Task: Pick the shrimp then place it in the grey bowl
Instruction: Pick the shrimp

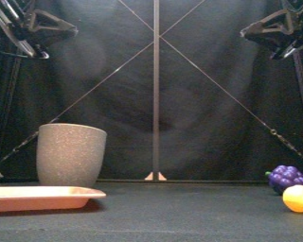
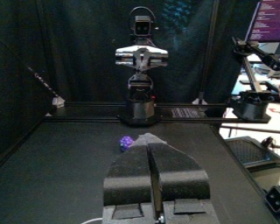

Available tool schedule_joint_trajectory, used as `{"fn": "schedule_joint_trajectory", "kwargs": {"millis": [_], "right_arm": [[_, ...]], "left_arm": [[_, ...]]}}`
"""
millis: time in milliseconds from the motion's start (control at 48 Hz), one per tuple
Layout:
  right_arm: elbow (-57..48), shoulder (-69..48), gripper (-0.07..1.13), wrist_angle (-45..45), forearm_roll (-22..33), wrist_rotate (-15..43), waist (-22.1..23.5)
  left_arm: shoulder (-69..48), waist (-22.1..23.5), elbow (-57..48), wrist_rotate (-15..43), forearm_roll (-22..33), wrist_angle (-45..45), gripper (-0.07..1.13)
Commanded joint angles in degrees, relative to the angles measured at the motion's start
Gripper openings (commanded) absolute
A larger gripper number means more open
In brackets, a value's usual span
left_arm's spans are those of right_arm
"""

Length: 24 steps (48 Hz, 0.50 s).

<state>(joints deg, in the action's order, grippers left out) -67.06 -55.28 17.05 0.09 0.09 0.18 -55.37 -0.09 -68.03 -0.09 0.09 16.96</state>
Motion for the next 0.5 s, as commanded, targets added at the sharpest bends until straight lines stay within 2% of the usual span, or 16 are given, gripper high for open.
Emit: {"fn": "schedule_joint_trajectory", "kwargs": {"millis": [21,292,500], "right_arm": [[0.7,1.76,0.02,-0.88,0.09,0.35,-1.49],[6.24,12.39,0.03,-13.27,0.18,0.7,-5.98],[10.28,19.51,0.1,-15.91,-0.18,0.79,-11.43]], "left_arm": [[0.79,0.35,2.99,-0.18,0.35,-3.96,0.04],[2.2,0.44,4.39,-0.09,2.37,-7.38,0.05],[2.55,0.44,4.13,-0.09,3.6,-7.12,0.05]]}}
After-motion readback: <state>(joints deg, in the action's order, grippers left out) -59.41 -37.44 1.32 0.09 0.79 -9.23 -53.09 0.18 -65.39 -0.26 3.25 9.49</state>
